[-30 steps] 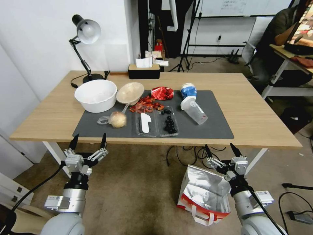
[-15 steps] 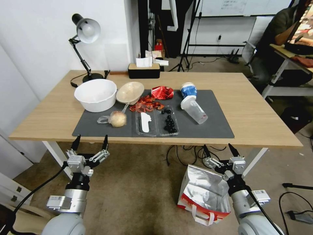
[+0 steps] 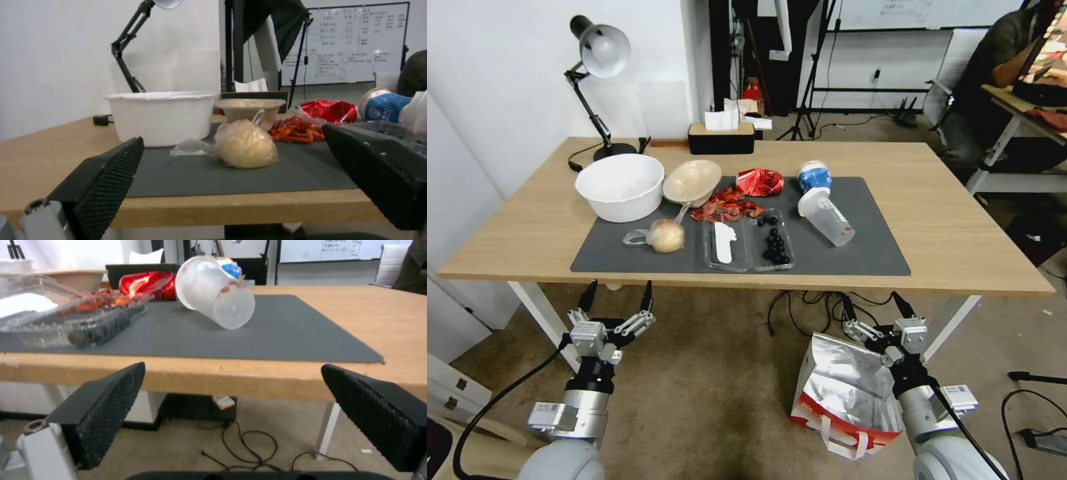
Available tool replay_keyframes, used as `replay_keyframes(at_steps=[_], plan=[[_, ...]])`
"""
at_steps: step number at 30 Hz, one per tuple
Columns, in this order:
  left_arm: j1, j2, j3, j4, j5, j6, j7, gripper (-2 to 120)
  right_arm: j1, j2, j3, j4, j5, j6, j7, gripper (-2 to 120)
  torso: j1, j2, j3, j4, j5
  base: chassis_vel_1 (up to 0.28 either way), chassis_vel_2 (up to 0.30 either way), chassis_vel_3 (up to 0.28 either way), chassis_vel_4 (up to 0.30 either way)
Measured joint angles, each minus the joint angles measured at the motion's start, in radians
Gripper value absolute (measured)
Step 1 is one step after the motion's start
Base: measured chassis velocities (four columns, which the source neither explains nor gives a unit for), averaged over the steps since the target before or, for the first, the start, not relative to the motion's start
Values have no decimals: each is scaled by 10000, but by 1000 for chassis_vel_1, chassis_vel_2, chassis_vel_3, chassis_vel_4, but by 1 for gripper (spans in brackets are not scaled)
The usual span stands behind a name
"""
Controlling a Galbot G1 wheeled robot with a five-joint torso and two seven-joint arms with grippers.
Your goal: Pick up the food delivery bag from the floor and place it on the table.
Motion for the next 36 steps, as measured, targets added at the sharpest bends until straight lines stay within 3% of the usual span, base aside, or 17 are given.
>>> replay_keyframes(at_steps=[36], plan=[[-18,-58,247,333,94,-136,-35,100,14,-175,-85,-360,-299,-200,-128,100,-723,-1700,-977,0,0,0,0,0,0]])
